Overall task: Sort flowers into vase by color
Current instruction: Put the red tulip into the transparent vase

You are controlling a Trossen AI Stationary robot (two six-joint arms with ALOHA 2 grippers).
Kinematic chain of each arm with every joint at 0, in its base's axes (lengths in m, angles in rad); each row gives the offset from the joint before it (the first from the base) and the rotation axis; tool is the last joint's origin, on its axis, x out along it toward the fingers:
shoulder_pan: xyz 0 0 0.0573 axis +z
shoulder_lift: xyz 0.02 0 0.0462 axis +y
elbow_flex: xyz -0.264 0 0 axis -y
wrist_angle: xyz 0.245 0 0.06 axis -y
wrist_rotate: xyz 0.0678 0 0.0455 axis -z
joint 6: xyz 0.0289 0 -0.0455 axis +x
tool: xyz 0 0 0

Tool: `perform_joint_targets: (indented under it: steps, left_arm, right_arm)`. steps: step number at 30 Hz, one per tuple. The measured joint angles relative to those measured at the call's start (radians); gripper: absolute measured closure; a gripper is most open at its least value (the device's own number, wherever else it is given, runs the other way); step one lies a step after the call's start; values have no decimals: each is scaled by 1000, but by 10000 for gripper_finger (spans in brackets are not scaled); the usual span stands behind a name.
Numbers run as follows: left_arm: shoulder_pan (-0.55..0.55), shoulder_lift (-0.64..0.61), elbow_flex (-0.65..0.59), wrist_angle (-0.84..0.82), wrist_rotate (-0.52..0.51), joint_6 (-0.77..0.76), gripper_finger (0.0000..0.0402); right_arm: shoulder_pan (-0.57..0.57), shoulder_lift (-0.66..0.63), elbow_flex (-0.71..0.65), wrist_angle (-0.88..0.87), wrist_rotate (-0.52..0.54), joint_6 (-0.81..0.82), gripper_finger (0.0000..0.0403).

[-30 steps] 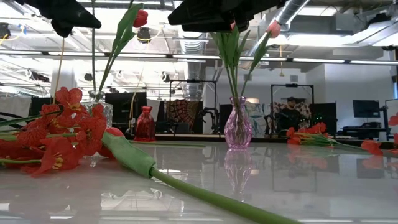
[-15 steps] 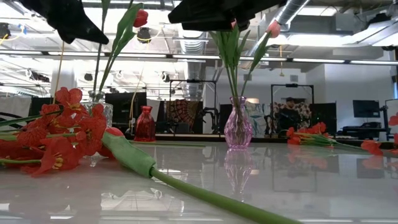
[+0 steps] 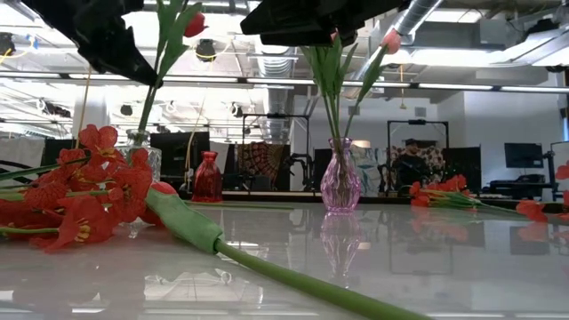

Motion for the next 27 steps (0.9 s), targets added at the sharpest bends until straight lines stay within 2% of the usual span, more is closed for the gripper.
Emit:
perform_joint_targets:
  steps: [6,11,18,27]
  left_arm:
    - [0,-23,0,3,-21,3,390]
    - [0,-50,0,6,-11,9,340]
    - [0,-66,0,-6,71,9,276]
    - [0,-103,11,-13,157,40,259]
  right_arm:
    - [0,0,0,-3,0,0,134]
    - [0,0,0,-6,0,0,134]
    - [0,0,0,-6,0,1,134]
    - [1,0,0,-6,0,3,134]
